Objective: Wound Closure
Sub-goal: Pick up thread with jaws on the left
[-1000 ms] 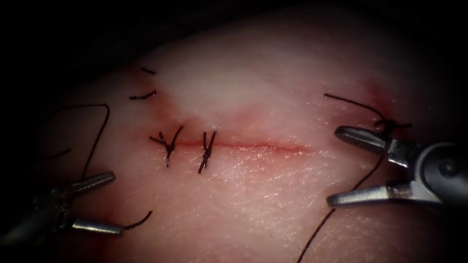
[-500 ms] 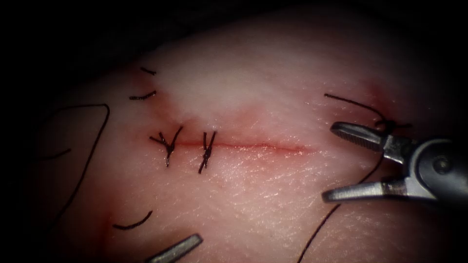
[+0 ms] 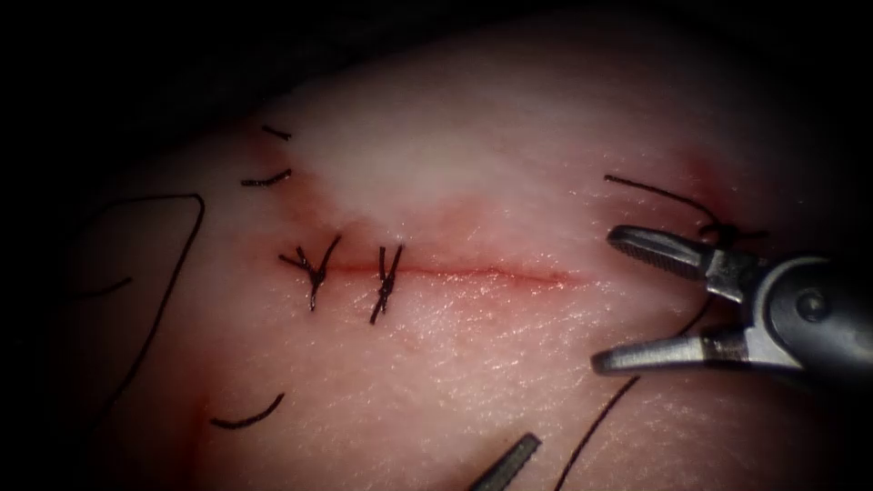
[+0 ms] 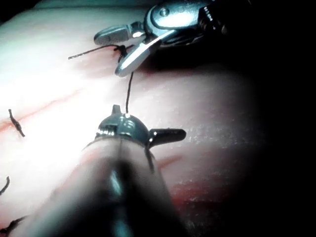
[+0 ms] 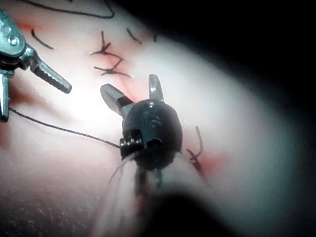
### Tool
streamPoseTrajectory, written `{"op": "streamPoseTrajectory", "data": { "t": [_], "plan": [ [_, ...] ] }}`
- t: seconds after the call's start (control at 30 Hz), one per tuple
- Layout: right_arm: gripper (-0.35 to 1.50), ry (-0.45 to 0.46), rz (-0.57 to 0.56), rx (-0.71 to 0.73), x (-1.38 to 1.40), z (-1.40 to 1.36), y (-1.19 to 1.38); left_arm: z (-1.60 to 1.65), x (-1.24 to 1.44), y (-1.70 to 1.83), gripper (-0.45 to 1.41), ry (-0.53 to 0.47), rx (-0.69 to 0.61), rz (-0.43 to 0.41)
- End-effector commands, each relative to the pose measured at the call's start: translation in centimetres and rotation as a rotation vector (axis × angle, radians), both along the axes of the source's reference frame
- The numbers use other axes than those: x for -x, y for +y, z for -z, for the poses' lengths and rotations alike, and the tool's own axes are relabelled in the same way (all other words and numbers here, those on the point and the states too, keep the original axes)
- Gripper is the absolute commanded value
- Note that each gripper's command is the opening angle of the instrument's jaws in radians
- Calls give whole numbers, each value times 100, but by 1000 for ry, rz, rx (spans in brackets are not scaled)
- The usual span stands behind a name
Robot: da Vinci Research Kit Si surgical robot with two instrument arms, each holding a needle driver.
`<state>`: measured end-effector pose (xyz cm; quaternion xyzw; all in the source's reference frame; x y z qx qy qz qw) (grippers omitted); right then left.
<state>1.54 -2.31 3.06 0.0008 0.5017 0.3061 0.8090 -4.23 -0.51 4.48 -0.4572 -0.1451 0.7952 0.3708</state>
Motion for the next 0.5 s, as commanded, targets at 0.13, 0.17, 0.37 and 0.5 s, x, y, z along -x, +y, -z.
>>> {"op": "streamPoseTrajectory", "data": {
  "t": [0.13,0.17,0.37,0.5],
  "plan": [
    [69,1,3,9,-8,2,7,-19,8,7,86,27,-8,-9],
    [69,-1,1,9,-7,2,7,-23,9,5,86,37,-15,-12],
    [67,-1,2,9,-7,3,6,-43,20,0,82,94,-51,-56],
    [67,-3,4,13,-7,2,7,-52,31,-2,64,93,-67,-85]
  ]
}}
